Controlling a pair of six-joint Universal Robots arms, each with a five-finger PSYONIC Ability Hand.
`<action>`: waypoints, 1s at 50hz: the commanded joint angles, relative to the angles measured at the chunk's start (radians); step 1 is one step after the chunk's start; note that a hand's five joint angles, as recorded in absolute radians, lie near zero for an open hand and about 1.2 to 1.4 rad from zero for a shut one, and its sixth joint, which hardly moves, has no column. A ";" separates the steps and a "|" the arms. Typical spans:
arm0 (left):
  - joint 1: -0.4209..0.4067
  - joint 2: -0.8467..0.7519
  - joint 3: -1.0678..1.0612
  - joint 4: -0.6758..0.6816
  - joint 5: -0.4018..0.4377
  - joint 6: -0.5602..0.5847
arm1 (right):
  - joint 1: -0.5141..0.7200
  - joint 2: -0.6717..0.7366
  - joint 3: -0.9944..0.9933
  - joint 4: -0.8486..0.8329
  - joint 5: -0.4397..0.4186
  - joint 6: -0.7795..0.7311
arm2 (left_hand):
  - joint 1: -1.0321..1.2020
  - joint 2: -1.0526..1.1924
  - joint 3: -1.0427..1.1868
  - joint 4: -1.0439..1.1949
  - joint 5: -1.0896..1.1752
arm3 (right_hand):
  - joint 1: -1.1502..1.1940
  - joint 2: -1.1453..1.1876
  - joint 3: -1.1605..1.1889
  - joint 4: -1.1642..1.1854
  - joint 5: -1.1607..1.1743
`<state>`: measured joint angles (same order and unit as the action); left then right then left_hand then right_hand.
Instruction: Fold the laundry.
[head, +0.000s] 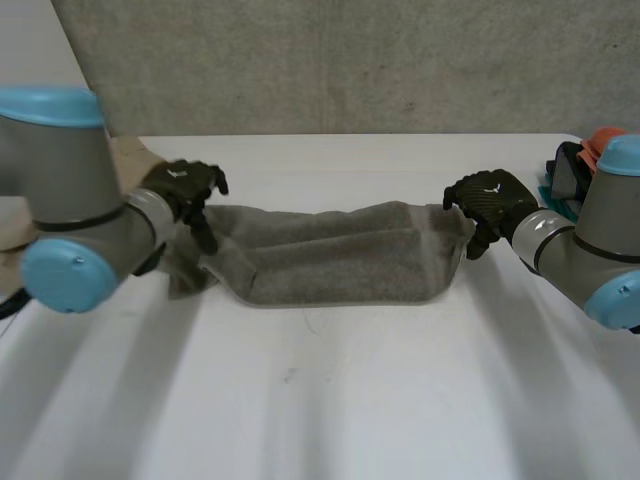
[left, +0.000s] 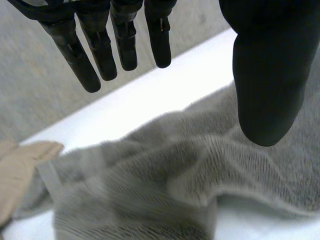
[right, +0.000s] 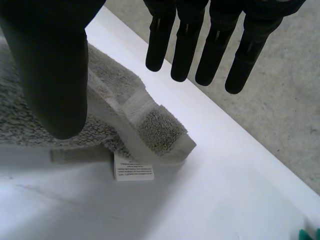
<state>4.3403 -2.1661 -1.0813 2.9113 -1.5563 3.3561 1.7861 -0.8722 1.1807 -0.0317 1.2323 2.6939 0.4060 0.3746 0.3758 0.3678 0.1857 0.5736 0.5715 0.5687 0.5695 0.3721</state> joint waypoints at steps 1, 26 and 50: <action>0.082 0.184 -0.169 0.049 0.068 0.012 | 0.012 -0.086 0.115 -0.031 -0.026 -0.083 | -0.052 -0.020 -0.021 -0.013 -0.006 | 0.000 0.002 0.005 0.004 0.027; 0.205 0.275 -0.470 0.121 0.159 0.092 | 0.041 -0.177 0.375 -0.221 -0.102 -0.381 | -0.037 -0.006 -0.007 0.001 0.009 | 0.823 0.825 0.828 0.827 0.850; 0.050 0.052 -0.281 0.178 0.104 0.092 | 0.030 -0.568 0.175 -0.062 -0.033 0.382 | -0.046 -0.014 -0.015 -0.008 0.000 | 0.823 0.825 0.828 0.827 0.850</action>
<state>4.4579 -2.0833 -1.4105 3.0569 -1.4342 3.4775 1.8032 -1.4019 1.4081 -0.1622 1.1746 3.0094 0.4048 0.4028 0.4012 0.3919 0.2123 1.1313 1.1752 1.1791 1.1921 0.9934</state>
